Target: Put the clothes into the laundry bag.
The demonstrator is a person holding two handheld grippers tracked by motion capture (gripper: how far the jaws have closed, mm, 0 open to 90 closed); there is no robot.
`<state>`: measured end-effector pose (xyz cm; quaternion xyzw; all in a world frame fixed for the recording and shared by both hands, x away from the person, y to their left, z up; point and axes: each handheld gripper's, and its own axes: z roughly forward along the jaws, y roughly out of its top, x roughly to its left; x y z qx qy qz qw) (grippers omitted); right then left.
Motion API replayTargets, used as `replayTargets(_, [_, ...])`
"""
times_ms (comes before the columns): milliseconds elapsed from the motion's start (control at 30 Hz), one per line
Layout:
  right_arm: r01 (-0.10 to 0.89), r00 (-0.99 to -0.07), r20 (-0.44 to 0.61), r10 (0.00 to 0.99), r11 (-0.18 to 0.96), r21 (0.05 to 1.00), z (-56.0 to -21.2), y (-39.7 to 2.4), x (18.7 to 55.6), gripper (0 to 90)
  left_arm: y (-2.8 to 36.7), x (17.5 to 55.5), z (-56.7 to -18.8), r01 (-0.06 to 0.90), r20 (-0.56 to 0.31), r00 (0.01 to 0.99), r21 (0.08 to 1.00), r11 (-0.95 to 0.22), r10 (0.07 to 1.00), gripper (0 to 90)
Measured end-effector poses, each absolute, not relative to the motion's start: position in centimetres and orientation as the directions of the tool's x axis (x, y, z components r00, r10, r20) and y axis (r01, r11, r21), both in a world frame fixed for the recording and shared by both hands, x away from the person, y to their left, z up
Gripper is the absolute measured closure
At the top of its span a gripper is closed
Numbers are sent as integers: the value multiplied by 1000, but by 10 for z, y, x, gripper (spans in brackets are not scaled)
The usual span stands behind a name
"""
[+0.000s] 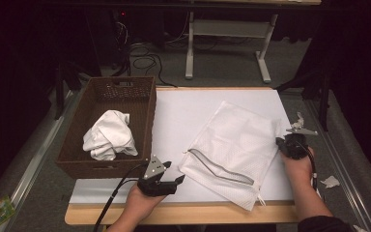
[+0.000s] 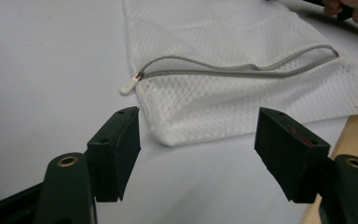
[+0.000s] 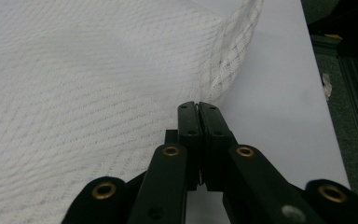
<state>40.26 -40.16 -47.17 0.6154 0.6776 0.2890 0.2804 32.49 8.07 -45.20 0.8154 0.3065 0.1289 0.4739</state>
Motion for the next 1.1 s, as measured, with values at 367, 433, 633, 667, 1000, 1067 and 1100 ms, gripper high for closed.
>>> replayTargets(367, [551, -175, 63, 983, 45, 833, -454, -389, 366, 437, 58, 358, -471, 519, -140, 712, 765, -382, 688, 454])
replayTargets(433, [543, -189, 55, 980, 58, 837, -451, -385, 363, 432, 55, 361, -474, 539, -158, 707, 751, -381, 690, 499])
replayTargets(633, [471, -287, 20, 958, 123, 874, -438, -354, 335, 385, 45, 360, -481, 499, -67, 723, 739, -453, 687, 750])
replayTargets(667, [463, -309, 29, 951, 123, 878, -438, -350, 332, 372, 45, 361, -481, 494, -75, 732, 743, -451, 677, 822])
replayTargets(1000, [438, -396, 25, 918, 165, 884, -444, -328, 318, 277, 50, 369, -479, 490, 9, 637, 767, -414, 771, 830])
replayTargets(1067, [437, -398, 24, 917, 167, 884, -444, -326, 317, 273, 52, 369, -477, 490, -9, 638, 776, -397, 770, 685])
replayTargets(1100, [433, -403, 16, 915, 175, 884, -443, -325, 316, 262, 53, 368, -475, 485, -32, 647, 788, -378, 762, 609])
